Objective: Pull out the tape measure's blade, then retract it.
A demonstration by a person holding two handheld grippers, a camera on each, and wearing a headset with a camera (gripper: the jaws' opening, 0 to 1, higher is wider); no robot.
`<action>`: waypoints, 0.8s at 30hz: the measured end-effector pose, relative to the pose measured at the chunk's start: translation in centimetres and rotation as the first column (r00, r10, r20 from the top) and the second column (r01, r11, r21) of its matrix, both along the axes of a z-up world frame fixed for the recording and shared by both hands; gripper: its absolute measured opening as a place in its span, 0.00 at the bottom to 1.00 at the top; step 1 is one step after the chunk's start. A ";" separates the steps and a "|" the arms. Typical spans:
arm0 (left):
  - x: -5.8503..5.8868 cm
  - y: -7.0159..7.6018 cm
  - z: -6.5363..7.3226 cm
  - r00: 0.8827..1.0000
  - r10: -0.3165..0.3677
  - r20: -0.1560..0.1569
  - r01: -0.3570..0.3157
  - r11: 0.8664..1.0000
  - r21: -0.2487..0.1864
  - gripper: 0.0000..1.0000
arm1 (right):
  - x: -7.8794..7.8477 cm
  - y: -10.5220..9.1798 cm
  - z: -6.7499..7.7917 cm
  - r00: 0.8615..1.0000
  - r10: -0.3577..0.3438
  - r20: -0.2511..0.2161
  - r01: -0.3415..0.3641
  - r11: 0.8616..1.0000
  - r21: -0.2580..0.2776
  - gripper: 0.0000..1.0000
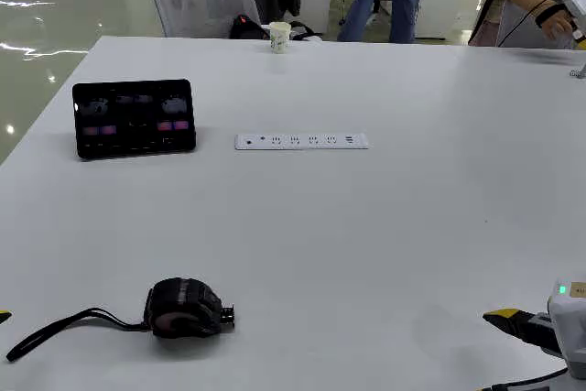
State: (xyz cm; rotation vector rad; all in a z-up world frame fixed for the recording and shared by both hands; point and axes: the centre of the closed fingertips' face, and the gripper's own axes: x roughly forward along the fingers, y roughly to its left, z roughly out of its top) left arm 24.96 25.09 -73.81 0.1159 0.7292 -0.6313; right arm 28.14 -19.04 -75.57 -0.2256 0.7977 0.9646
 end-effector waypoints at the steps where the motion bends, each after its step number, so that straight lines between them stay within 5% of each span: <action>1: 0.0 0.0 0.0 1.000 -0.001 0.000 0.001 1.000 -0.001 0.99 | 0.0 0.0 0.0 1.000 0.000 0.000 0.000 1.000 0.000 0.99; 14: 0.0 0.0 0.1 1.000 -0.010 0.008 0.010 1.000 0.004 0.99 | 0.1 -0.3 0.0 1.000 0.004 0.014 -0.003 1.000 -0.015 0.99; 24: 0.6 -1.2 0.3 0.995 -0.076 0.060 0.075 0.997 0.019 0.99 | 0.9 0.2 0.3 0.999 0.029 0.040 -0.028 0.999 -0.024 0.99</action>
